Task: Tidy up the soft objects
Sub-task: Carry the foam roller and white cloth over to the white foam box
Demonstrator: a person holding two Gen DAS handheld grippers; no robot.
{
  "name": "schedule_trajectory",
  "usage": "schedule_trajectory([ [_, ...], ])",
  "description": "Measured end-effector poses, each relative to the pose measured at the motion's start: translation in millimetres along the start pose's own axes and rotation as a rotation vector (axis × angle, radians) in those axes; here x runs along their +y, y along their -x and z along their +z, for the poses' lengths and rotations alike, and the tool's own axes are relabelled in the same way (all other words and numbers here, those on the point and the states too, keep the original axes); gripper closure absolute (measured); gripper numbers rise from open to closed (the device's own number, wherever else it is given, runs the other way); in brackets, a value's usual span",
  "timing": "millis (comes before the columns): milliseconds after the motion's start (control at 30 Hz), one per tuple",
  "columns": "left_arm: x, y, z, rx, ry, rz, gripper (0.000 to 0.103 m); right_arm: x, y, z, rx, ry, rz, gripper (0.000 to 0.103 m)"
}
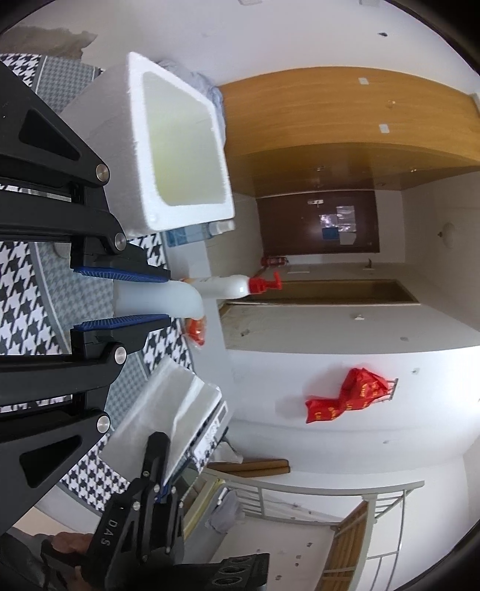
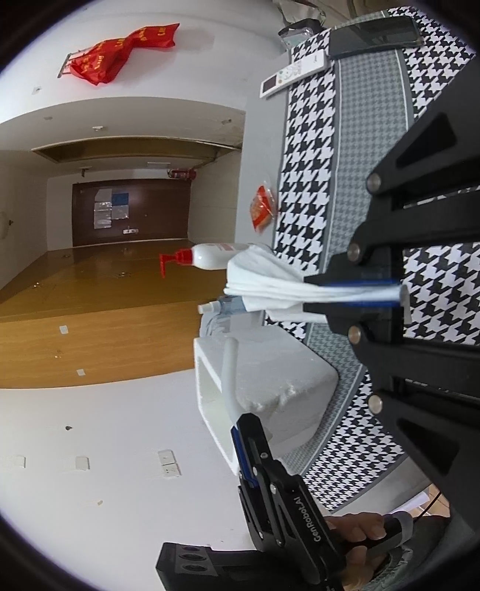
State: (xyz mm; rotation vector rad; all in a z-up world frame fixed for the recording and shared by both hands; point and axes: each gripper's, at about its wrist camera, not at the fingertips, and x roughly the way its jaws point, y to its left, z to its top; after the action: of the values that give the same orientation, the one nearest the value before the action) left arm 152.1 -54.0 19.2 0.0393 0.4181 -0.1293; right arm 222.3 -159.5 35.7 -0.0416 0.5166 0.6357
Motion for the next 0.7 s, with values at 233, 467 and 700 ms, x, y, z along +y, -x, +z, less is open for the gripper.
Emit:
schedule_trajectory([
  [233,3,-3,8,-0.021,0.011,0.001,0.084,2,0,10,-0.022,-0.004,-0.015,0.095],
  [467,8,-8,11,-0.029,0.027,0.023,0.084,0,-2,20,-0.040,0.001,-0.042,0.095],
  [700,8,-9,14,-0.040,0.023,0.049,0.084,4,-1,27,-0.056,0.013,-0.028,0.095],
])
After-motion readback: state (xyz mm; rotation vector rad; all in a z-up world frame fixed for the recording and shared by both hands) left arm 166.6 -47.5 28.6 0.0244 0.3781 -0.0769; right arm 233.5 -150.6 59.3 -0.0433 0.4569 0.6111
